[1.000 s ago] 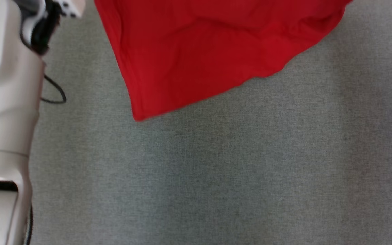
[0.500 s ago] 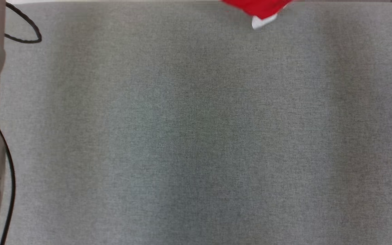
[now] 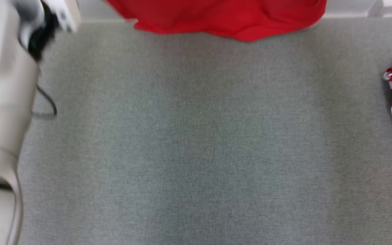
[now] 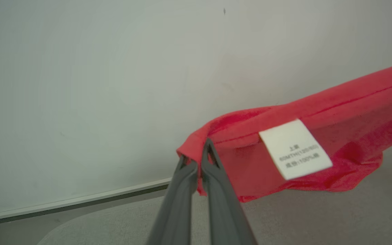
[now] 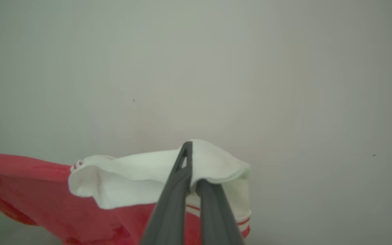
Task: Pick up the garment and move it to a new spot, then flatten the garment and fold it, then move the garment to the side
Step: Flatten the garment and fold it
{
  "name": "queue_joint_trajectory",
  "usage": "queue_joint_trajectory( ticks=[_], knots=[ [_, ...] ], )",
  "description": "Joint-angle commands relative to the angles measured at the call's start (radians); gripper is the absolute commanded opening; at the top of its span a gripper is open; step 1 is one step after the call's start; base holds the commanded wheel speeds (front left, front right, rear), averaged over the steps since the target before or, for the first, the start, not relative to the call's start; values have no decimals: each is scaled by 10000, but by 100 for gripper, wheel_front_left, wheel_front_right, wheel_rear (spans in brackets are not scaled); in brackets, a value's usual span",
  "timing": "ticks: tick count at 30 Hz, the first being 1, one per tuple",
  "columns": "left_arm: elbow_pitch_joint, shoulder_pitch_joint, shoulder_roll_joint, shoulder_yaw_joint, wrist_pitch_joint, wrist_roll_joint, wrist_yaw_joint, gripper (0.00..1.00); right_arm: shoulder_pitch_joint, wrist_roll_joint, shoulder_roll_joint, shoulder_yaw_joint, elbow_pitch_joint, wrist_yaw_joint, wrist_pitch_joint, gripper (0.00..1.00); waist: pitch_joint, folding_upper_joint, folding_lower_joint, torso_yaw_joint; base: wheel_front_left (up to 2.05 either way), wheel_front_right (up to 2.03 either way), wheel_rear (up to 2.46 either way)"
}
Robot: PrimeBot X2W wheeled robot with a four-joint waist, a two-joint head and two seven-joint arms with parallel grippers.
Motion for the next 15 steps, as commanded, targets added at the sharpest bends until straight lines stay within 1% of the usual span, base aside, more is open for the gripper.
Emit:
queue_joint_trajectory(
  ticks=[1,3,5,7,10,12,15],
  knots=[
    [-139,508,187,-280,201,-307,21,0,580,166,-130,251,-124,1,362,0,-561,0,0,-87,0,0,0],
    [-515,1136,395,-805,686,-731,19,0,1193,444,-339,637,-565,1,908,0,-1024,0,0,-129,0,0,0],
    [-1060,1812,637,-1406,1247,-1285,21,0,1842,686,-686,1047,-1042,1,1341,0,-1519,0,0,-134,0,0,0],
    [-1827,2683,934,-2223,2013,-1952,19,0,2574,918,-1019,1437,-1542,1,1577,0,-2122,0,0,-141,0,0,0],
    [-3097,3558,1822,-3285,3067,-2961,22,0,3647,1391,-1591,1912,-2302,1,2257,0,-2933,0,0,-128,0,0,0],
    [-3873,4170,2256,-3881,3679,-3613,21,0,4376,1769,-2041,2279,-2871,1,2933,0,-3460,0,0,-121,0,0,0],
    [-4925,4770,3005,-4416,4395,-4475,21,0,5258,2272,-2856,2732,-3928,-1,3958,0,-3980,0,0,-152,0,0,0]
  ],
)
